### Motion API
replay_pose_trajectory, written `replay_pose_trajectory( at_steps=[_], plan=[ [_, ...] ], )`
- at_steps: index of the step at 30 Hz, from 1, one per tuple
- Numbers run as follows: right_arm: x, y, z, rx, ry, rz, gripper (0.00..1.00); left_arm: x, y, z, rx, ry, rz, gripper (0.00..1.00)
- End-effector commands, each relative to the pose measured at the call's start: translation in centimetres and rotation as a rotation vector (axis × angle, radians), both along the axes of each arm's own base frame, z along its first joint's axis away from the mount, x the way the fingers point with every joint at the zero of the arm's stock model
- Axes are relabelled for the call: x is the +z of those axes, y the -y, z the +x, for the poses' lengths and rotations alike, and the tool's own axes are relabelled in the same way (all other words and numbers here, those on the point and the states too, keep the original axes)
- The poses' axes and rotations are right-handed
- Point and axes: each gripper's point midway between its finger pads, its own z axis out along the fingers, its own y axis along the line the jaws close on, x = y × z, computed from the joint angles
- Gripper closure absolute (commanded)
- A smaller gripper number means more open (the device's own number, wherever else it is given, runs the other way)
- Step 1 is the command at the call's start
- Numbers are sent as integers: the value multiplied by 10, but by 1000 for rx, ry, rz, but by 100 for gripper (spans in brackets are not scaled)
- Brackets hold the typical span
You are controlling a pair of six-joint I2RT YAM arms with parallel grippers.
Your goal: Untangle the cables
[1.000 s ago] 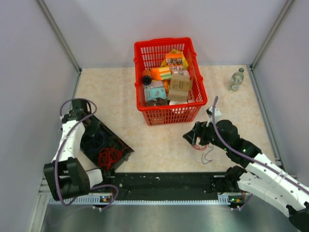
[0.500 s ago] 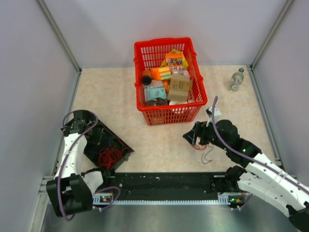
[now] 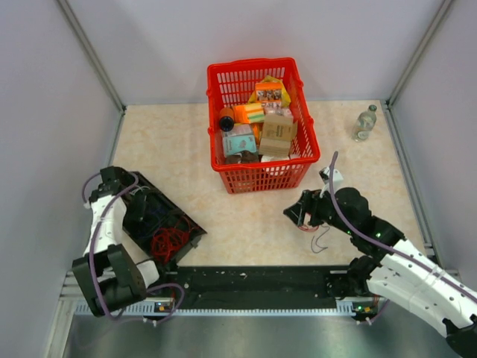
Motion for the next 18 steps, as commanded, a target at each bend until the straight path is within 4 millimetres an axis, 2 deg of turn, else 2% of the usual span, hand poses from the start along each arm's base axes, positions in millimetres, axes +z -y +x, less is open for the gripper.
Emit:
replay_pose_trajectory(
  at_steps=[1, 4, 7, 9, 11, 13, 15, 18],
  plan=[
    [9, 2, 6, -19, 35, 15, 25, 0, -22, 10, -30, -17, 59, 100],
    [8, 1, 8, -19, 33, 10, 25, -17, -22, 10, -57, -95, 29, 100],
    [9, 0, 7, -14, 34, 10, 25, -19, -23, 13, -74, -107, 25, 99],
    [10, 0, 7, -13, 38, 12, 25, -11, -23, 14, -86, -87, 34, 86],
    [8, 1, 7, -18, 34, 13, 25, 4, -25, 15, -93, -42, 68, 61],
    [5, 1, 7, -19, 26, 10, 25, 22, -27, 13, -107, -4, 103, 43],
    [1, 2, 8, -27, 16, -1, 25, 40, -26, 10, -125, 31, 128, 32],
    [-11, 17, 17, -143, -28, -52, 25, 65, -19, 7, -176, 109, 151, 24]
  ],
)
